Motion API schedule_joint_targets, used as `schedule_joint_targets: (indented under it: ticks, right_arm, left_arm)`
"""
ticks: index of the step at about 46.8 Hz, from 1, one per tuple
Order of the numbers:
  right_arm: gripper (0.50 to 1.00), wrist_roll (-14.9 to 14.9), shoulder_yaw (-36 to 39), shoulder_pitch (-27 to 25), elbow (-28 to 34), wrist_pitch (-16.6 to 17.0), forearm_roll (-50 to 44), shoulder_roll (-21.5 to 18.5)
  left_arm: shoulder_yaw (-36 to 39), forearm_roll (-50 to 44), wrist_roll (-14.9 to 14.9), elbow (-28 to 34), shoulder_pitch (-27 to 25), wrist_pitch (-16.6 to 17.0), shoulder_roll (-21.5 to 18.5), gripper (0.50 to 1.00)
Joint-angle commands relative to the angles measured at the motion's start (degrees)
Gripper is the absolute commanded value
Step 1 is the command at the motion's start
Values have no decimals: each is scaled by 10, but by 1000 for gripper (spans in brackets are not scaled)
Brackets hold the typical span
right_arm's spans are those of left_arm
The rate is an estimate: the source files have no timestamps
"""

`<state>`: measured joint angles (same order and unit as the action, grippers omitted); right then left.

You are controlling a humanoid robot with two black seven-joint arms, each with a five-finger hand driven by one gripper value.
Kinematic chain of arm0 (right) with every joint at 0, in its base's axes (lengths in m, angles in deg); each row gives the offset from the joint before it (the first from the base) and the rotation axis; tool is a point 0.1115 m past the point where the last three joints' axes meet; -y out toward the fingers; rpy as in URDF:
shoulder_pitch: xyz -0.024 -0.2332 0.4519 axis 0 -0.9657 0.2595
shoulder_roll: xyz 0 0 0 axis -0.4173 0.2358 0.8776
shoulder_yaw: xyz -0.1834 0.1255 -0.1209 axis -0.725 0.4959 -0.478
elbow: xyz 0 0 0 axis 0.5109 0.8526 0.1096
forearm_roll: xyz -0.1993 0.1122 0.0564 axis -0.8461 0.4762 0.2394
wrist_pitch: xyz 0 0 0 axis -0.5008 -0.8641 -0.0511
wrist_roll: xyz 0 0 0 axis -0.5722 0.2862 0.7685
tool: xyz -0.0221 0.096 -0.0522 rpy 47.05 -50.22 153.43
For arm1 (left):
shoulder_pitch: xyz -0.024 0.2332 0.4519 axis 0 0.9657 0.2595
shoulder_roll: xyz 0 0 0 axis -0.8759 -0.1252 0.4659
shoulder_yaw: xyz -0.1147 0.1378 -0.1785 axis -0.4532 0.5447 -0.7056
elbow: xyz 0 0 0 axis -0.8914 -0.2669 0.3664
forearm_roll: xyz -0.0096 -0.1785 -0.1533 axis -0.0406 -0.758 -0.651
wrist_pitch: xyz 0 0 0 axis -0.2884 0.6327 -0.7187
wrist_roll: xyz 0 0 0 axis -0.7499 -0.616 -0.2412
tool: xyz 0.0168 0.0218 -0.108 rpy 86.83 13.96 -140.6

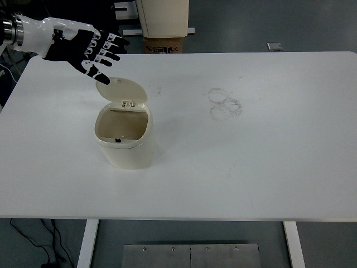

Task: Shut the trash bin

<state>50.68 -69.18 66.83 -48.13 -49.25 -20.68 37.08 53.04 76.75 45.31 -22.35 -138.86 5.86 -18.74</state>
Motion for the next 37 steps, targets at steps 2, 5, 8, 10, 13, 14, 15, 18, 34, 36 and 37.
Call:
schedule_joint_targets:
  ticks: [2, 5, 8, 10, 13, 14, 15, 18, 34, 36, 37]
  right_arm:
    - [991, 0, 0, 0, 0, 0, 0, 0]
    - [991, 0, 0, 0, 0, 0, 0, 0]
    - [991, 0, 0, 1, 0, 0, 0, 0]
    - [991, 0, 0, 0, 0, 0, 0, 0]
    - [991, 1, 0, 0, 0, 0, 0, 0]
    - [991, 0, 0, 0, 0, 0, 0, 0]
    - [991, 0, 0, 0, 0, 0, 0, 0]
    - [991, 0, 0, 0, 0, 0, 0, 0]
    - [991, 1, 0, 1, 0, 0, 0, 0]
    - [991, 0, 0, 0, 0, 0, 0, 0]
    - [991, 0, 0, 0, 0, 0, 0, 0]
  left_arm:
    - [0, 12, 9, 4, -16, 0, -2, 1000]
    - [0, 23, 9, 12, -23, 0, -4, 1000]
    - [0, 31, 10, 20, -30, 0, -7, 1000]
    - [0, 36, 11, 26, -34, 0, -7, 1000]
    - [0, 39, 18, 38, -40, 0, -7, 1000]
    - [0, 39, 20, 43, -42, 0, -7, 1000]
    - [0, 40, 23, 46, -45, 0, -7, 1000]
    - [0, 40, 27, 59, -47, 0, -8, 1000]
    - [0, 55, 34, 116, -58, 0, -8, 1000]
    - [0, 56, 37, 121, -60, 0, -8, 1000]
    - [1, 57, 40, 123, -61, 0, -8, 1000]
